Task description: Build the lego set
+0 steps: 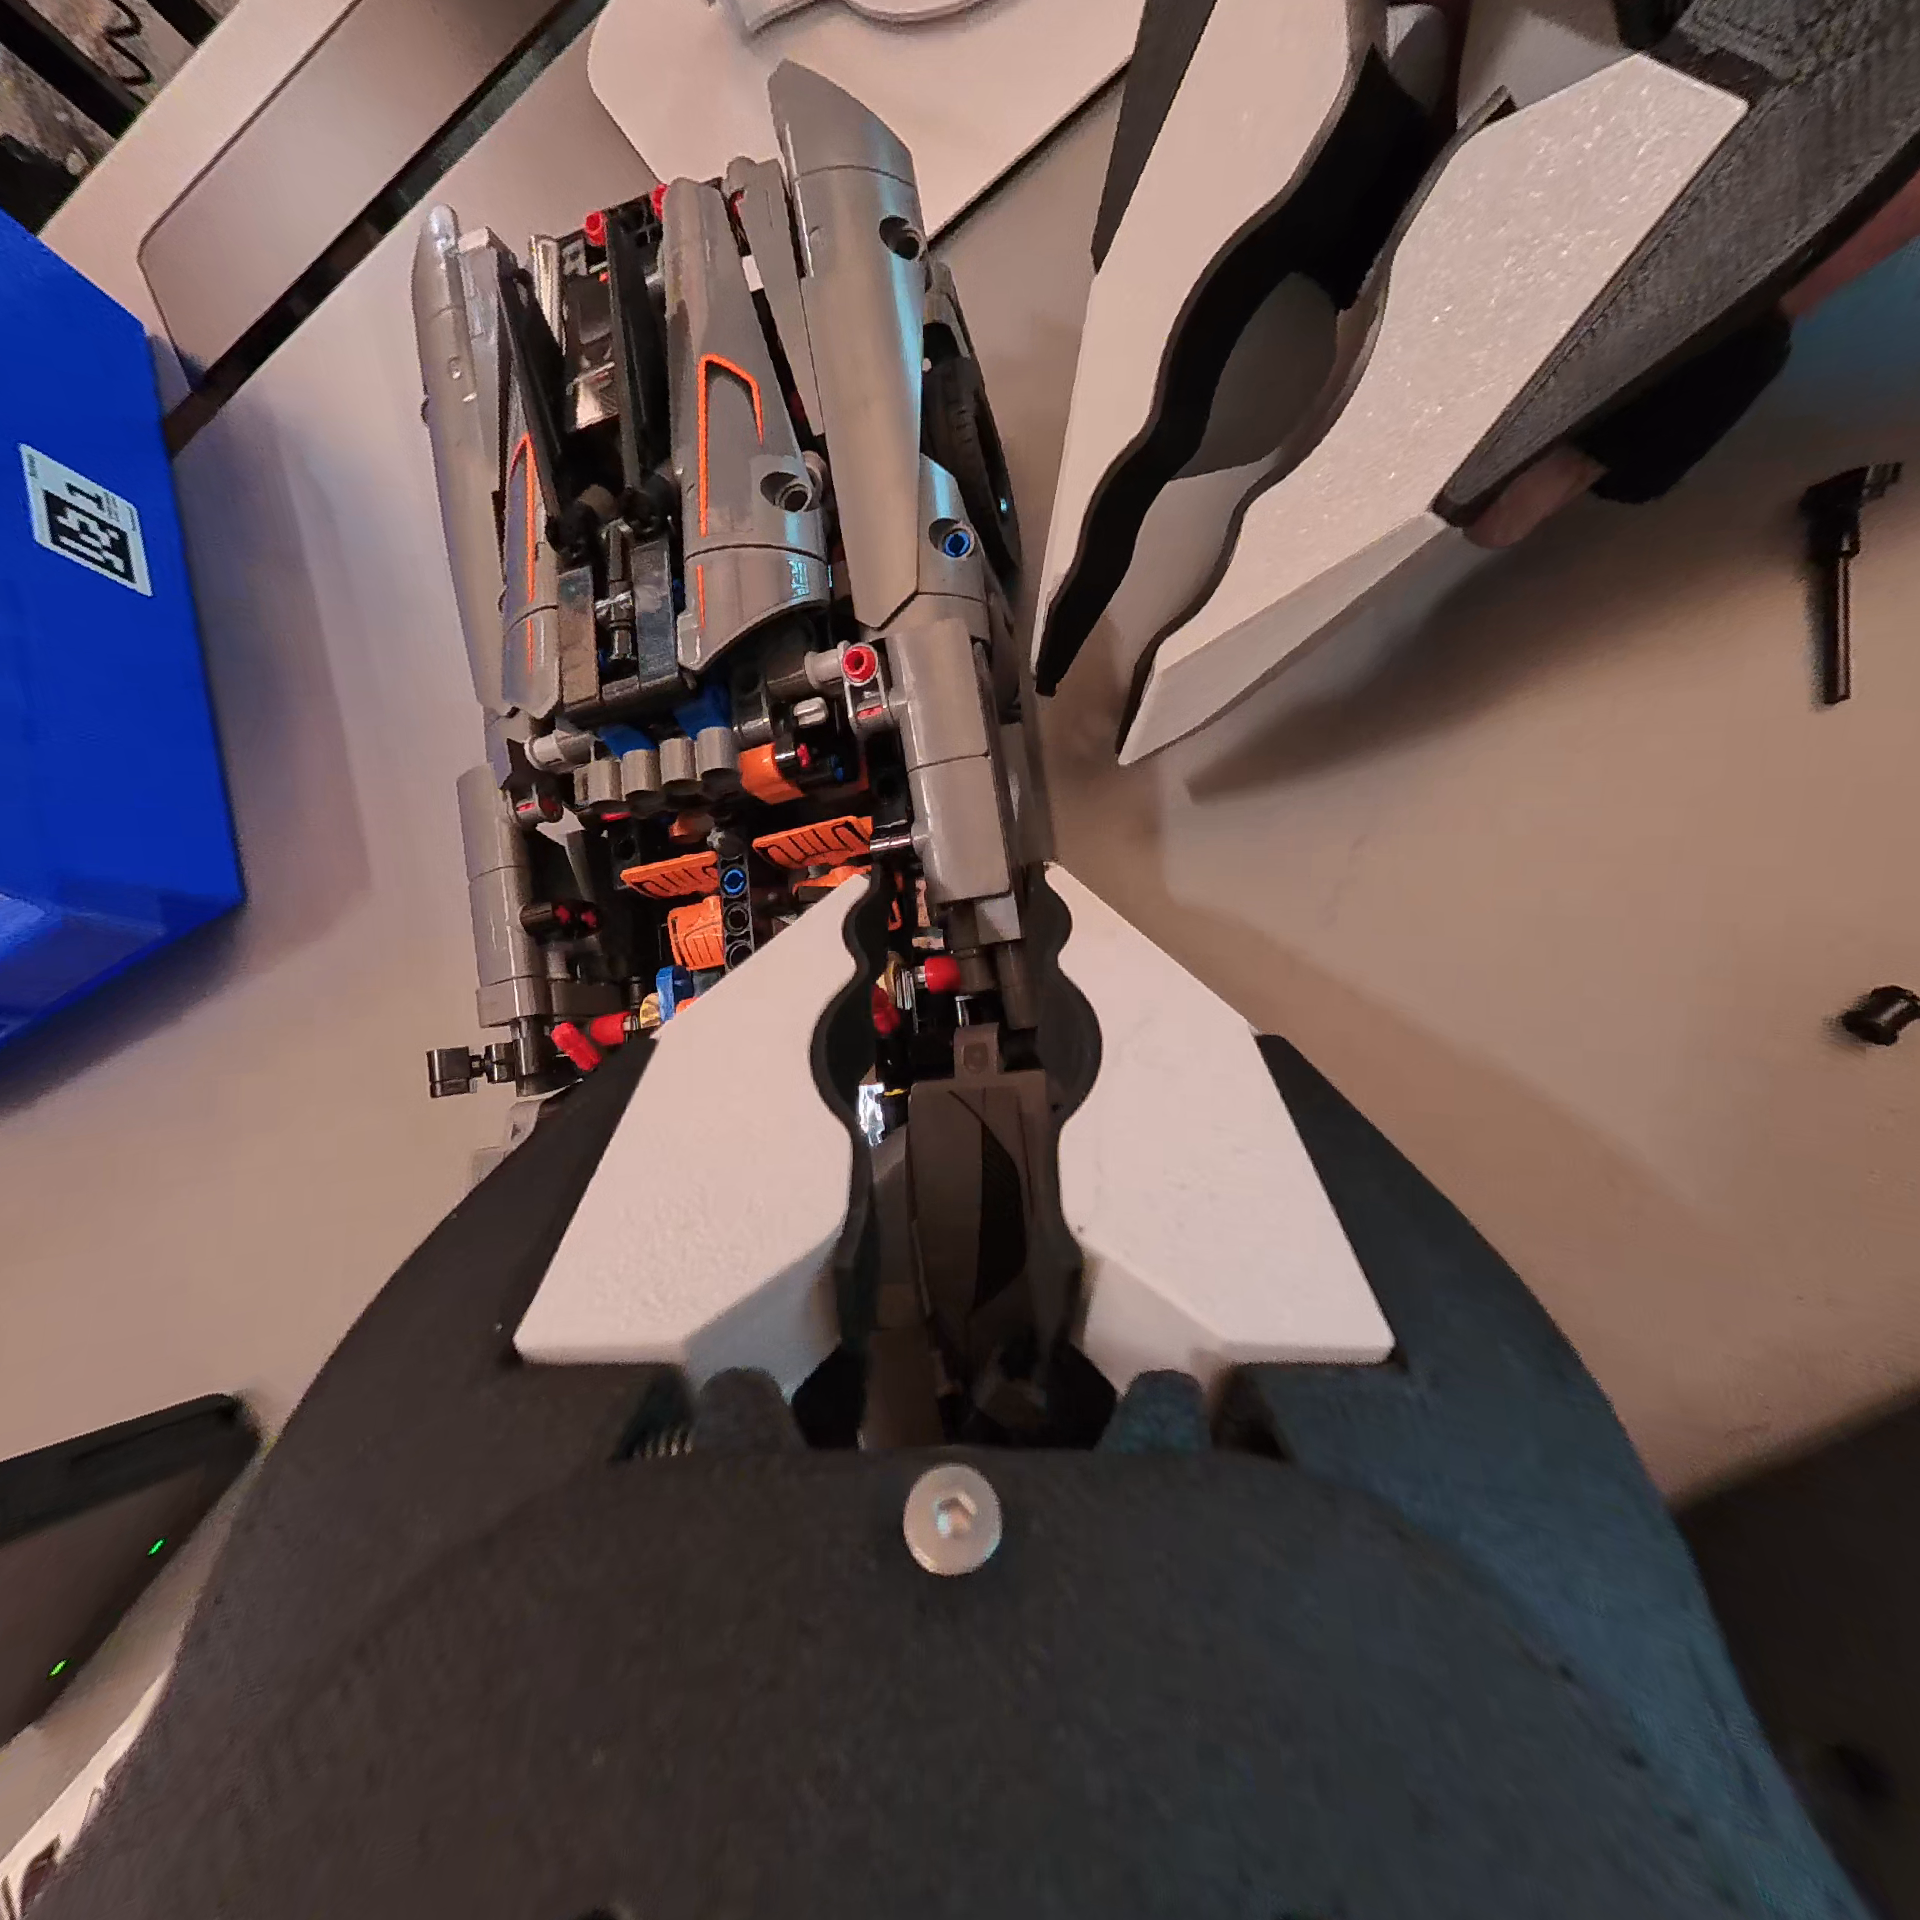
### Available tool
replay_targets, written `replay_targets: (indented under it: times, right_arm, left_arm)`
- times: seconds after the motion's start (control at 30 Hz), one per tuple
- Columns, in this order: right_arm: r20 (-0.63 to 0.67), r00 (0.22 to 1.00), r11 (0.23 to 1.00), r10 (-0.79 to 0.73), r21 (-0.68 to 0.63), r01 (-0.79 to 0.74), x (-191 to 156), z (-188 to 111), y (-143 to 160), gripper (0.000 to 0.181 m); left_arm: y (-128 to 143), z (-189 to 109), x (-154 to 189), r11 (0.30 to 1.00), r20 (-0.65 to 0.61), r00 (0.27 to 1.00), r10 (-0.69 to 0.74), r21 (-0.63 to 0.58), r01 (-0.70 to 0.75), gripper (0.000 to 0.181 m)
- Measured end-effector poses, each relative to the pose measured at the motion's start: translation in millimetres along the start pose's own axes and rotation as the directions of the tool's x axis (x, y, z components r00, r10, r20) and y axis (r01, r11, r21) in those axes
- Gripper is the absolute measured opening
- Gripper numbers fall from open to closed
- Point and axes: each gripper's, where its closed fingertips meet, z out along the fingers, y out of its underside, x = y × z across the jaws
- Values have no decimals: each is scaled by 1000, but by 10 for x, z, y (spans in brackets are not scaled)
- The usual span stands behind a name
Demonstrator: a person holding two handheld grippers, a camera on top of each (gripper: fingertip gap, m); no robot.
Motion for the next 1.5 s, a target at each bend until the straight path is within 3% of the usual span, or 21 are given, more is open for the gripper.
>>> replay_targets:
  times: [0.1,0.47,0.67,1.17,1.5]
  right_arm:
    - [5,1000,1000,3,9,-3,-10,-8,-23,20]
    - [11,1000,997,14,71,-15,-68,-38,-191,24]
    - [-51,997,992,-64,109,69,-75,-12,-283,25]
    - [-49,993,986,-106,127,112,-152,77,-355,10]
    - [-54,989,980,-139,135,145,-222,70,-410,8]
  left_arm:
    - [-9,-35,29,1000,-25,1000,-2,18,3,16]
    - [52,-110,46,998,-18,999,28,51,-27,15]
    - [61,-156,71,993,-29,997,71,100,-68,15]
    - [55,-205,19,984,-23,998,63,169,-59,33]
    - [33,-239,3,977,-11,998,58,205,-54,32]
